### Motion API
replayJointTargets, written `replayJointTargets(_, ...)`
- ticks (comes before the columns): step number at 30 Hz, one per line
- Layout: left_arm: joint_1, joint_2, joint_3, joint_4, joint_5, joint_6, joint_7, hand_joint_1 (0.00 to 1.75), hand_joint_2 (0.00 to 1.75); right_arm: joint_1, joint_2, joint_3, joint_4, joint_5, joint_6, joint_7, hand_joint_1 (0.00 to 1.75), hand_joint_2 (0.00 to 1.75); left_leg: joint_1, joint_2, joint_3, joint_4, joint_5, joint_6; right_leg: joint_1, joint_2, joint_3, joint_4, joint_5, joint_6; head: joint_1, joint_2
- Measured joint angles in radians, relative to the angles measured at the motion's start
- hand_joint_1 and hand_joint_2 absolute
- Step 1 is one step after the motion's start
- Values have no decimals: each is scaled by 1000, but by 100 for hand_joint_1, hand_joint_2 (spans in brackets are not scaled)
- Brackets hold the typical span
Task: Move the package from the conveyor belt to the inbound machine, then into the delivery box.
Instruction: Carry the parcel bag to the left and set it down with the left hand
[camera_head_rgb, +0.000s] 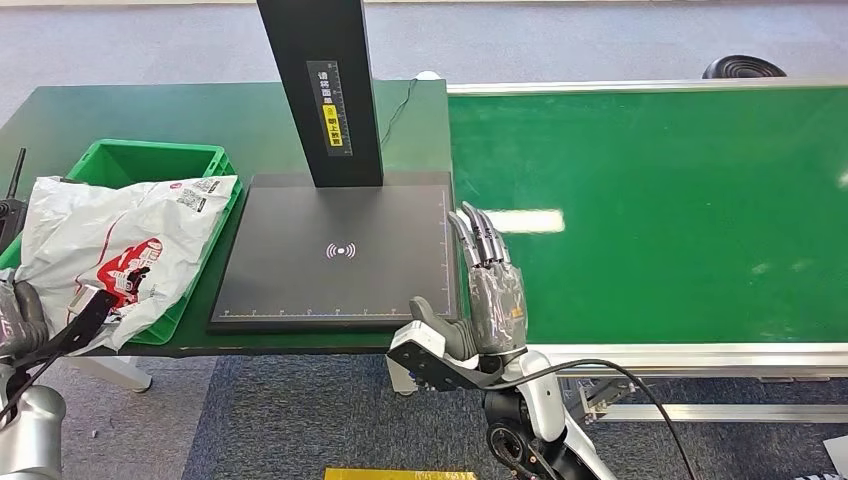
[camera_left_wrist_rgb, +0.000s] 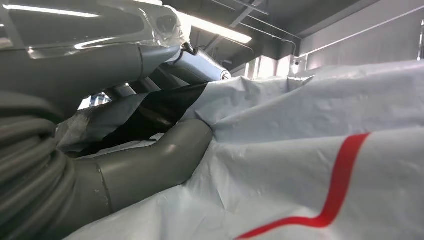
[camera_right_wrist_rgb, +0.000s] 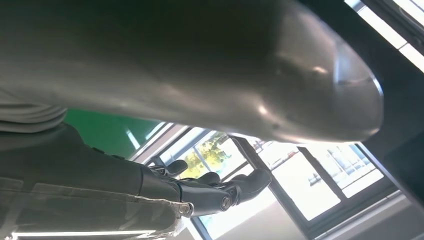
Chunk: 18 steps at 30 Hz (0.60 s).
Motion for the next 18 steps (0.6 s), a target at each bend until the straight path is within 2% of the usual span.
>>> replayJointTargets(2,0,-5,12,0,-3,0,-1,35,87,13,0,-3,-9,8,4,3,0,0,0,0,0,0,0,0,0,0,0,0,0,0,0,0)
replayJointTargets(3,1,-8,16,0,-3,0,-1,0,44,19,0,-4,-13,12,6,4,0,0,0,0,0,0,0,0,0,0,0,0,0,0,0,0)
replayJointTargets(4,2,-11,21,0,-3,0,-2,0,0,24,0,-5,-18,15,9,5,0,0,0,0,0,0,0,0,0,0,0,0,0,0,0,0)
replayJointTargets(18,11,-66,33,-50,-1,0,-27,0,0,49,3,-27,-41,25,20,5,0,0,0,0,0,0,0,0,0,0,0,0,0,0,0,0)
